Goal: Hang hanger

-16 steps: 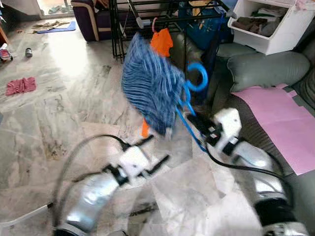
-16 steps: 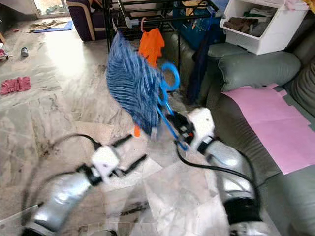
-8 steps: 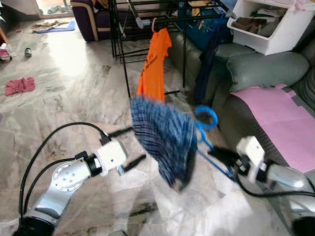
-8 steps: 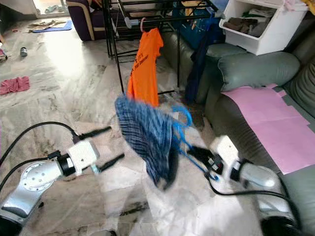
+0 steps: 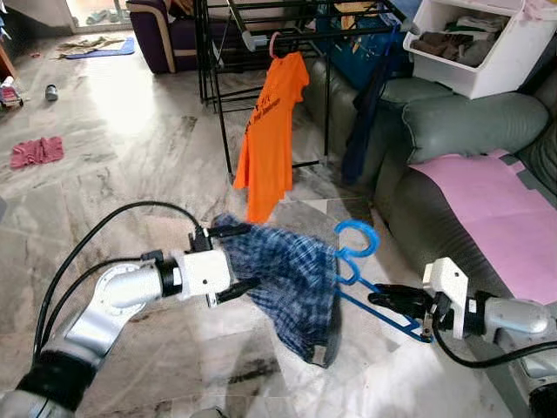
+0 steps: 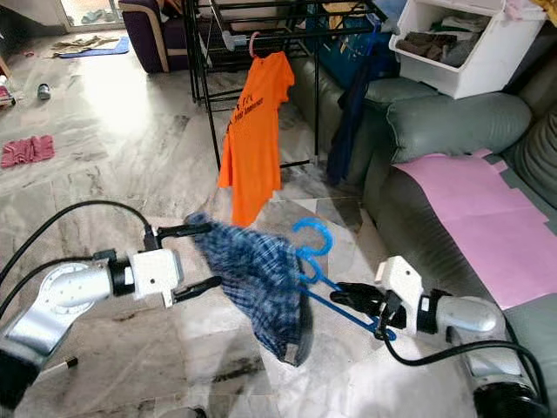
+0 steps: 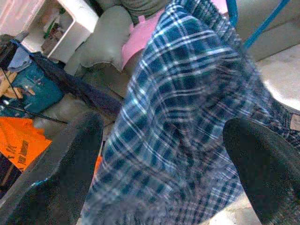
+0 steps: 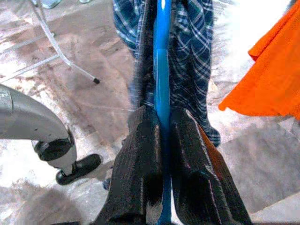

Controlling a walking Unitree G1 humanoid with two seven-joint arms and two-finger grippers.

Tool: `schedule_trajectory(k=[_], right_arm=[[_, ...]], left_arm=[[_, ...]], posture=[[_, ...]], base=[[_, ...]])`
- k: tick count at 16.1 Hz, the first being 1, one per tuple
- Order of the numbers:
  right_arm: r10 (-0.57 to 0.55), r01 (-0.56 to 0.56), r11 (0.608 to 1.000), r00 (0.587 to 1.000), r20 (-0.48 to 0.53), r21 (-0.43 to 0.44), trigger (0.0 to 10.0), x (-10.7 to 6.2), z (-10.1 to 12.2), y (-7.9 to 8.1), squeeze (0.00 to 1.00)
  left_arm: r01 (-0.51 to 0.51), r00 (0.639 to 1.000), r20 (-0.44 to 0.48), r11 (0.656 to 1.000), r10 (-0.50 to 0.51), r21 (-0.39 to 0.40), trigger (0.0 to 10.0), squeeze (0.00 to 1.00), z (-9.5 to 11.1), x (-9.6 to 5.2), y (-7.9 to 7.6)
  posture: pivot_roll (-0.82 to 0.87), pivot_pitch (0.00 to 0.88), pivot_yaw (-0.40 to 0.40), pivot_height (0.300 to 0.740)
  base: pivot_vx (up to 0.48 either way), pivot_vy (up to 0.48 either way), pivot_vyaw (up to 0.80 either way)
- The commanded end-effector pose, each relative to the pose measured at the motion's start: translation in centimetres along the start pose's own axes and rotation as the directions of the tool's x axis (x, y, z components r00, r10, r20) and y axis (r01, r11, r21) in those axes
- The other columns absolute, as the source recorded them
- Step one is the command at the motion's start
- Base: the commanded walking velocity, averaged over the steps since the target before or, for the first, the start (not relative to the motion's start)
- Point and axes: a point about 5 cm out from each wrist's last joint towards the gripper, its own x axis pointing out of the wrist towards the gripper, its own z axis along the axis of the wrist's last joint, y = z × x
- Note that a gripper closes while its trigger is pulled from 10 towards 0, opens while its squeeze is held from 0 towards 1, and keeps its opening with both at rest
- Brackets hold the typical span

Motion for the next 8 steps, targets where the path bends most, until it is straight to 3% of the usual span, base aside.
schedule_trajectory(k=[1,4,8], right_arm=[[0.03,-0.028,0.997,0.999,0.026,-0.067,10.0,0.4,1.2,-0.3,0.0],[0.073,-0.065,0.99,0.996,0.059,-0.122,10.0,1.5,2.8,-0.4,0.0],[0.141,-0.145,0.969,0.989,-0.037,-0.198,10.0,2.4,2.2,0.2,0.0]], left_arm=[[0.026,1.0,-0.003,1.0,-0.026,0.013,10.0,1.0,-0.2,0.2,-0.2],[0.047,0.999,-0.016,0.999,-0.046,0.024,10.0,1.0,-0.6,0.3,-0.2],[0.051,0.998,-0.023,0.997,-0.05,0.051,10.0,1.0,-0.8,1.1,0.3]], posture=[[0.07,0.097,-0.052,0.74],[0.07,0.097,-0.054,0.74],[0.06,0.093,-0.061,0.74]], base=[[0.0,0.0,0.0],[0.0,0.0,0.0],[0.0,0.0,0.0]])
